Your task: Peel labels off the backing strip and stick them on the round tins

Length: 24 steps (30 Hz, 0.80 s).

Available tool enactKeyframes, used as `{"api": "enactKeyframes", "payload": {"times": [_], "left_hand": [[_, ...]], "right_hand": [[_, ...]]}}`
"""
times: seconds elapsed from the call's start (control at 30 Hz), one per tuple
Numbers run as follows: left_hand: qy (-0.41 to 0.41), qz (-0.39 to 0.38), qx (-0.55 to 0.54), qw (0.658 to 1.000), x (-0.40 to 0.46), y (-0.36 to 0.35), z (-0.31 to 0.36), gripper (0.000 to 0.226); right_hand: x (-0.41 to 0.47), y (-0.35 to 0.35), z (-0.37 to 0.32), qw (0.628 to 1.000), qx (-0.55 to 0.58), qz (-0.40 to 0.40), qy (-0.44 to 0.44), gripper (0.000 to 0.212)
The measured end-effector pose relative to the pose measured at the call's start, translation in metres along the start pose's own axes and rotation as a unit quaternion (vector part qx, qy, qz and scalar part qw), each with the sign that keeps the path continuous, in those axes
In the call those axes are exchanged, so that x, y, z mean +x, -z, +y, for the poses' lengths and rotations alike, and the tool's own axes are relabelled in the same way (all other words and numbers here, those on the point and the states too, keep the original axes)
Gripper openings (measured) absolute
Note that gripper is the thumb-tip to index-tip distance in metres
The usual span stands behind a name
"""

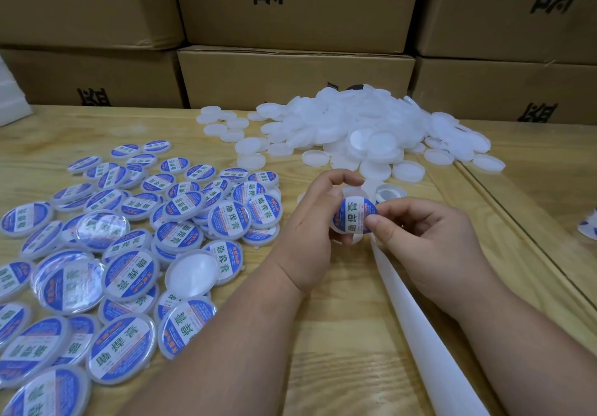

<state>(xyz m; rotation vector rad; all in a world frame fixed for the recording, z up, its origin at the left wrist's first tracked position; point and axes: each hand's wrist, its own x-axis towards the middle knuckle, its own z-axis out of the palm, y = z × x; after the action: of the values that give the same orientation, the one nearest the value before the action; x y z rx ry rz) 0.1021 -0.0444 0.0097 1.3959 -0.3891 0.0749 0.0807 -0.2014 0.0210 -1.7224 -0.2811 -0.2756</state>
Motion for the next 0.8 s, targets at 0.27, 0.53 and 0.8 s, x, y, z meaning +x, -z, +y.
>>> {"api": "enactKeyframes", "payload": {"times": [0.27, 0.53, 0.8], "left_hand": [[0.020, -0.013, 0.002, 1.000, 0.0060, 0.0007, -0.0040, 0.052], [0.024, -0.021, 0.015, 0.999, 0.0028, -0.0005, 0.0019, 0.051], [0.016, -0.024, 0.009, 1.000, 0.0005, -0.0007, 0.0041, 0.047]], "right_hand": [[-0.0001, -0.0006, -0.0017, 1.000, -0.004, -0.010, 0.010, 0.034], [0.0000, -0.0011, -0.0021, 1.000, 0.006, -0.004, 0.001, 0.030], [0.0004, -0.0011, -0.0022, 1.000, 0.003, 0.000, -0.001, 0.030]]}}
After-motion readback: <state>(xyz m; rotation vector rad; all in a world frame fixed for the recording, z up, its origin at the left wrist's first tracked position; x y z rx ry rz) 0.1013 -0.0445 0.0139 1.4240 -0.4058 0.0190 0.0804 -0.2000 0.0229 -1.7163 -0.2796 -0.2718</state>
